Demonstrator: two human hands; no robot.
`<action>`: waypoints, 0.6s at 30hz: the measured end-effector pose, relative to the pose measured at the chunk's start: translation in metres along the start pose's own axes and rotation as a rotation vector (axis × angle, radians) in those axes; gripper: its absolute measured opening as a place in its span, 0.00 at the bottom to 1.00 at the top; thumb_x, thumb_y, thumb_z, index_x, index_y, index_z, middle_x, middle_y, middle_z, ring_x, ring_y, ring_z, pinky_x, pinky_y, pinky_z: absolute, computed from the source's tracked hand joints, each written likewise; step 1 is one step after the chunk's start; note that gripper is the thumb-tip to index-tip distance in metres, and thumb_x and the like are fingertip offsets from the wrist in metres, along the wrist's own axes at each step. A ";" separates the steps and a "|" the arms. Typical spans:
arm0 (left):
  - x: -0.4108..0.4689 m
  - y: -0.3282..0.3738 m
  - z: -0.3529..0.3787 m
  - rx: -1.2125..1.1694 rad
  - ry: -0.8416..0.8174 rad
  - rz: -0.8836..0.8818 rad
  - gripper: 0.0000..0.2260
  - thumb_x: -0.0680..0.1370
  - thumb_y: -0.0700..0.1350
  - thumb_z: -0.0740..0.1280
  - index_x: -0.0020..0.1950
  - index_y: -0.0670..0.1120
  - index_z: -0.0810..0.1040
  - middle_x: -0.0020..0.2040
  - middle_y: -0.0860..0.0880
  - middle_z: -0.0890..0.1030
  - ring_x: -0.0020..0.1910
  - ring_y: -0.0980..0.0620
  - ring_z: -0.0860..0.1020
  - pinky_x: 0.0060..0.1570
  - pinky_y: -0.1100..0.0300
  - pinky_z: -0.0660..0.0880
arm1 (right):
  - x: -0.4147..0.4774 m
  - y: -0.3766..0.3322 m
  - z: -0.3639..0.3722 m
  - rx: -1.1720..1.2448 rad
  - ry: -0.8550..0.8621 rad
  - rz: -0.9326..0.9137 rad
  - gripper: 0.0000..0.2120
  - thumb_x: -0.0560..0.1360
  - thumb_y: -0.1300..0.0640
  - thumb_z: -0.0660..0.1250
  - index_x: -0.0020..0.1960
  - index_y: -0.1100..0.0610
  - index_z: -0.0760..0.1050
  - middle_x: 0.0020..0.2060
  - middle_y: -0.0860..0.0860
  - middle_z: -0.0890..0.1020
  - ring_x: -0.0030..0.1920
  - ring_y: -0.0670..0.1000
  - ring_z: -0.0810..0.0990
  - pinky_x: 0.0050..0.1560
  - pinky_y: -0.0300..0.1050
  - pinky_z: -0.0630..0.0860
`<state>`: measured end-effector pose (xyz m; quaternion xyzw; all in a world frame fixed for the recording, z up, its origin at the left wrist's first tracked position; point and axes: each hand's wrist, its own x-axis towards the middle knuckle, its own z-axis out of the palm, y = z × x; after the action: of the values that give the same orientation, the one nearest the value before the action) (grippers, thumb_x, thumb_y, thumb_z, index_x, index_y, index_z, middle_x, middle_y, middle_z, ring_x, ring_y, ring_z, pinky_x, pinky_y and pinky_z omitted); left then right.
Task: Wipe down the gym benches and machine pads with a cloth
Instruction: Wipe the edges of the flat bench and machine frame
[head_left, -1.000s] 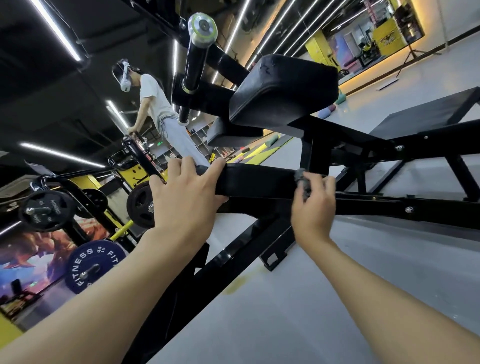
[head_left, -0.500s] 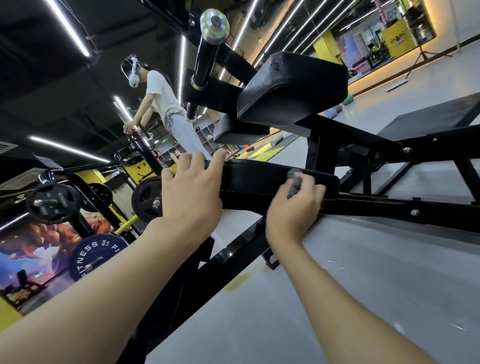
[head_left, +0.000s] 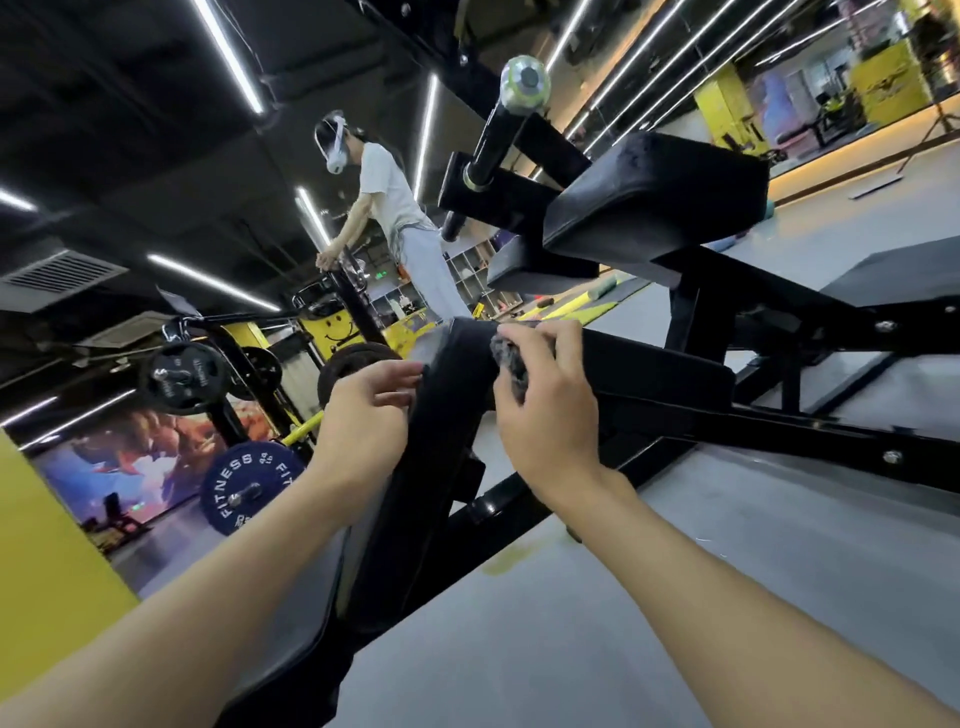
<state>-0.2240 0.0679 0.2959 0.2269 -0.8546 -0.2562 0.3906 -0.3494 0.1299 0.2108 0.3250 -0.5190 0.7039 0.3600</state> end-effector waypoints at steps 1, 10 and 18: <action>-0.001 -0.001 -0.003 -0.018 -0.025 -0.007 0.26 0.72 0.22 0.55 0.54 0.46 0.83 0.50 0.46 0.86 0.54 0.48 0.83 0.54 0.46 0.81 | 0.001 0.000 0.001 -0.047 -0.018 -0.032 0.18 0.71 0.67 0.69 0.60 0.59 0.77 0.53 0.55 0.71 0.40 0.51 0.75 0.33 0.46 0.78; -0.011 -0.011 -0.014 -0.119 -0.109 -0.042 0.26 0.74 0.22 0.53 0.62 0.39 0.81 0.50 0.48 0.86 0.52 0.55 0.84 0.53 0.62 0.80 | -0.055 -0.013 0.012 -0.161 -0.272 -0.368 0.14 0.72 0.68 0.64 0.56 0.62 0.79 0.50 0.59 0.75 0.40 0.59 0.78 0.32 0.52 0.79; -0.012 -0.049 -0.026 0.023 -0.090 -0.070 0.29 0.71 0.22 0.53 0.61 0.42 0.82 0.54 0.46 0.85 0.58 0.51 0.82 0.64 0.48 0.76 | -0.030 -0.013 0.027 -0.129 -0.032 -0.261 0.14 0.70 0.71 0.68 0.55 0.64 0.79 0.46 0.59 0.77 0.43 0.58 0.78 0.39 0.49 0.79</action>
<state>-0.1868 0.0307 0.2737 0.2494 -0.8658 -0.2697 0.3398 -0.3202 0.1010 0.1987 0.3772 -0.5222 0.6109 0.4603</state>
